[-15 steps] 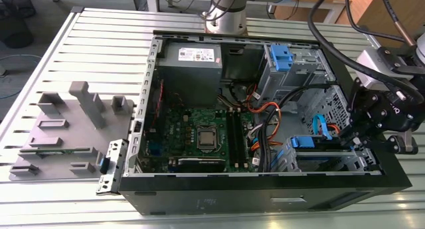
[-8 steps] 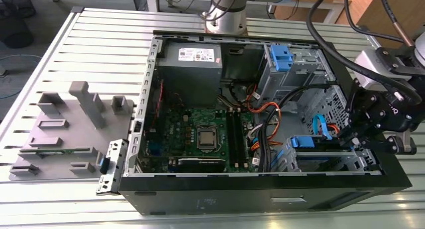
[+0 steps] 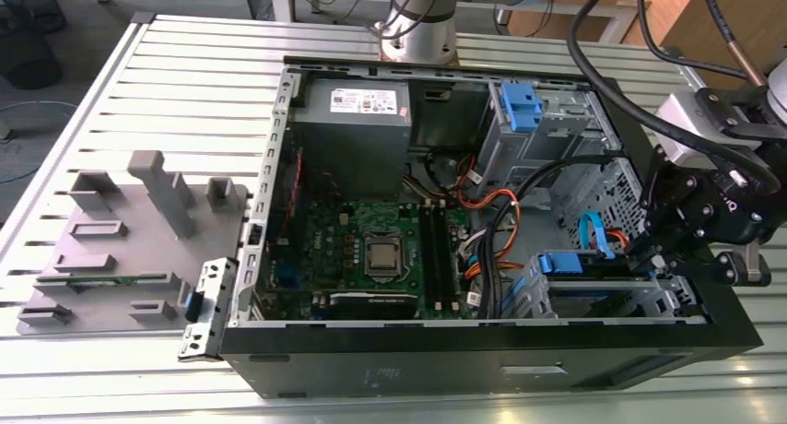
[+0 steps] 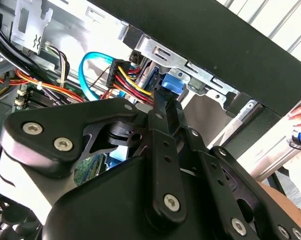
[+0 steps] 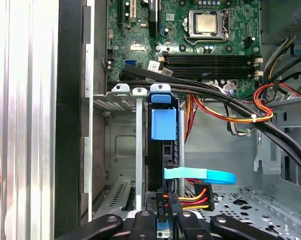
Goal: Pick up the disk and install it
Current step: 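Insert the second disk wire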
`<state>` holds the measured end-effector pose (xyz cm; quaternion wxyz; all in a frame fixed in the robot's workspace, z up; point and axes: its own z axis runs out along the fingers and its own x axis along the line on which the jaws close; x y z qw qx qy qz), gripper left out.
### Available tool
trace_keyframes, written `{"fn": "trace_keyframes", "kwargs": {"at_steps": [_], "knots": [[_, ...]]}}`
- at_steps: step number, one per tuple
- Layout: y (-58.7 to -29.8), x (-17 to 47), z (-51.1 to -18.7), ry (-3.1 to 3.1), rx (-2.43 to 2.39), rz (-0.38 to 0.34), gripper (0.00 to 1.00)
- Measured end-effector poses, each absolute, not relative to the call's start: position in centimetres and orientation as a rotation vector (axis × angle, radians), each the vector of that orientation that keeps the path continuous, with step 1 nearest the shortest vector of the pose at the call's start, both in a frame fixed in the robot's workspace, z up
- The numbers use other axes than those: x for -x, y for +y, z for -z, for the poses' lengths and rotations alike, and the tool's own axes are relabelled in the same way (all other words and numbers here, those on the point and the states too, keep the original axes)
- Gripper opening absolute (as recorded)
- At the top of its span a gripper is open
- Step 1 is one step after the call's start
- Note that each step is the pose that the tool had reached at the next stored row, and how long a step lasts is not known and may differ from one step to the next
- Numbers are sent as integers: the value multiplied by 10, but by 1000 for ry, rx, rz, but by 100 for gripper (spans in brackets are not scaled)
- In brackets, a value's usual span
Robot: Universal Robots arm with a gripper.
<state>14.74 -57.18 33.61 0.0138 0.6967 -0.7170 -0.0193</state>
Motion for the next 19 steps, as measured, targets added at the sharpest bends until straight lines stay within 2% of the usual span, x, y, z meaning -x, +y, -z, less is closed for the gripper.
{"fn": "trace_keyframes", "kwargs": {"at_steps": [2,3,19], "knots": [[-572,-147,-336,-2233,-2170,60,22],[-572,-147,-336,-2233,-2170,60,16],[-572,-147,-341,-2233,-2169,60,16]]}}
